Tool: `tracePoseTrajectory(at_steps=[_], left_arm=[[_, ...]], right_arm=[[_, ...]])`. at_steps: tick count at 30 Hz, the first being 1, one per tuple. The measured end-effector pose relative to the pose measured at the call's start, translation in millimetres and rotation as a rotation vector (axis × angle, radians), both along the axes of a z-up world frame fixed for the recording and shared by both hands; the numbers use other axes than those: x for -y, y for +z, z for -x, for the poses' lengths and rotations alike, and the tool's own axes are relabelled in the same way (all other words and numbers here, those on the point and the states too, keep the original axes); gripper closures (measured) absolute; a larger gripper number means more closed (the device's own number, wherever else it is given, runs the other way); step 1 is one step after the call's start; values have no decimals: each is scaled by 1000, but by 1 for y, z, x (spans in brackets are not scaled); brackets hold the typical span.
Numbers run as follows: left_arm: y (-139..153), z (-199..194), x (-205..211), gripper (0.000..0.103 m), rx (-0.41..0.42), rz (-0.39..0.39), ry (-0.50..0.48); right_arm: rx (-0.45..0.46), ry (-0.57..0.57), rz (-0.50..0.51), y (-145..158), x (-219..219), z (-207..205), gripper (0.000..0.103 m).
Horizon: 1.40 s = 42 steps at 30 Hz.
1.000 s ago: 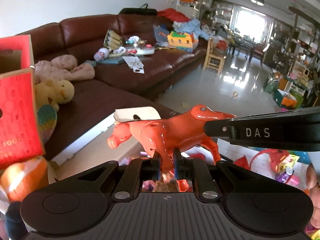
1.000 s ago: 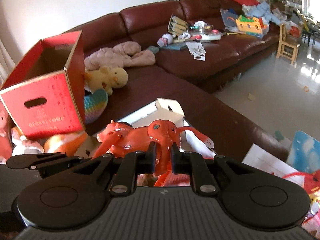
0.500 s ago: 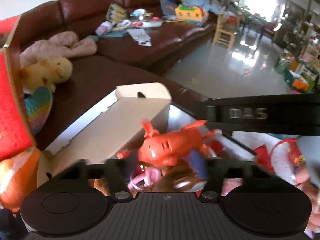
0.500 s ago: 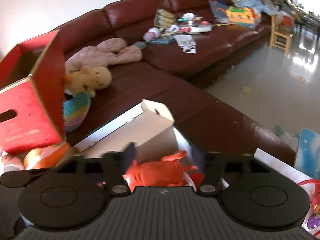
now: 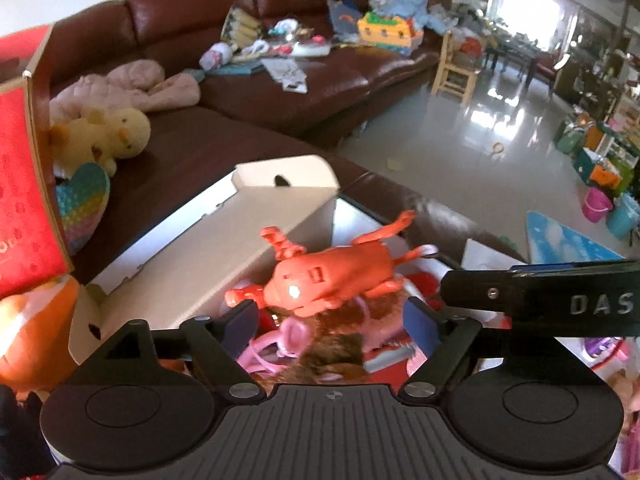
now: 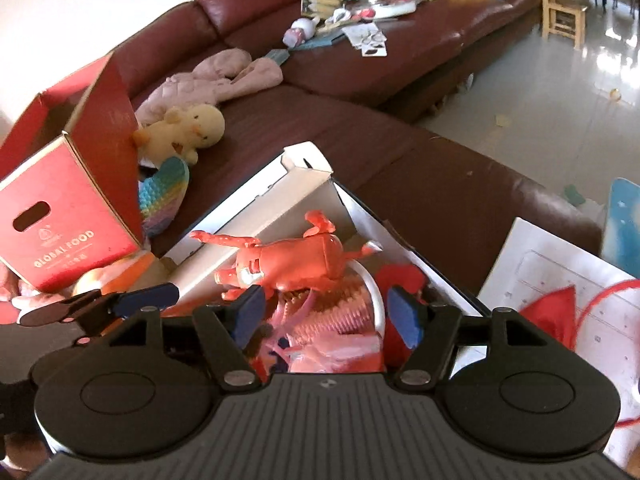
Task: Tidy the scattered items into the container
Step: 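Open the right gripper to drop the horse into the box, then swing the right gripper back over the table toward the yellow bowl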
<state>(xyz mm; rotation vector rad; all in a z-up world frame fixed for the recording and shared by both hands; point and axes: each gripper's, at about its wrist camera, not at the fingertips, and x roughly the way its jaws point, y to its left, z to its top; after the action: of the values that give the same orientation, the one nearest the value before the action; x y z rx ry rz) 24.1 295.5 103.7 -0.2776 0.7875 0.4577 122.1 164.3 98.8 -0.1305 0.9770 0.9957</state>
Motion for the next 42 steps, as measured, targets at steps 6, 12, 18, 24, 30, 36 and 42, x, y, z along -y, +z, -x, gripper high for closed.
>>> tracePoseTrajectory(at_steps=[6,12,18,24,30,36,42], left_arm=[[15,2,37,15,34,-51,-61],[23,3,90,13,55,-87,-190],[15,-5,146,12,42,-81,-329],[-8,-5,202,12,-7,-82,-453],[-38,3,249,12,-72,-87,-554],[-55,5,285,12,-121,-88,-635],[-71,7,317,12,-172,-121,-704]], right_arm=[[3,-23,-37,25,43,0,25],[26,-69,-48,40,99,6,20],[68,-164,-13,48,173,11,17],[84,-307,10,44,248,11,15],[46,-438,83,9,313,16,15],[-30,-630,169,-37,383,20,15],[-127,-794,166,-71,445,34,15]])
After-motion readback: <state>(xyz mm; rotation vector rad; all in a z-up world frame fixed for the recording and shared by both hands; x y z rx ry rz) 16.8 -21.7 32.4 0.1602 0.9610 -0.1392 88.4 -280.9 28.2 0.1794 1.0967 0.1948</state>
